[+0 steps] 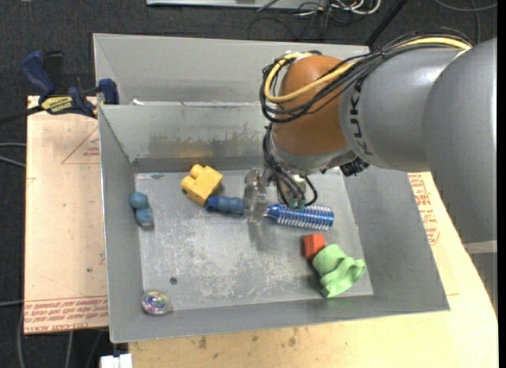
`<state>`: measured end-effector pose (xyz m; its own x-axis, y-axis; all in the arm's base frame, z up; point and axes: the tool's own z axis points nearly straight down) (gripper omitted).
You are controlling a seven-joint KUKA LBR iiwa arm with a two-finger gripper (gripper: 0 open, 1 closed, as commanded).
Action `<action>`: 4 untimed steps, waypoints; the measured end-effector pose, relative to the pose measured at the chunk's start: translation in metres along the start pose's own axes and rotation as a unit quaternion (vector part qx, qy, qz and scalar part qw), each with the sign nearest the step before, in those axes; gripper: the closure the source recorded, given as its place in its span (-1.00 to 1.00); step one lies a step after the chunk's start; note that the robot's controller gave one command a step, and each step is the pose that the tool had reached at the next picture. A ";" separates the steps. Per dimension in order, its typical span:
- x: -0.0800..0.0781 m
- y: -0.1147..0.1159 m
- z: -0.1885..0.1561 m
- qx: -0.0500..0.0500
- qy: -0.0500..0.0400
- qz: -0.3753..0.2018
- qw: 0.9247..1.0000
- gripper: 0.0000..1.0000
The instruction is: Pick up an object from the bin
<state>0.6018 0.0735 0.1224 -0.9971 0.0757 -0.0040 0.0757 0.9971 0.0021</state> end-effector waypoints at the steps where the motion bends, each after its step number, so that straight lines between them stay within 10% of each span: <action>1: 0.097 0.003 -0.021 0.001 0.004 0.121 0.993 1.00; 2: 0.095 0.003 -0.021 0.001 0.002 0.122 0.993 -1.00; 3: -0.019 -0.002 0.034 0.000 -0.001 0.103 0.995 -1.00; 4: -0.017 -0.002 0.032 0.001 0.001 0.103 0.995 1.00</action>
Offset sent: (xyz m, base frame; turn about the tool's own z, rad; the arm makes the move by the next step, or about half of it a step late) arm -0.0946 0.0095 0.0209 0.2459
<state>0.6188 0.0708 0.0900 -0.9605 0.2784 -0.0022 0.2784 0.9605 0.0014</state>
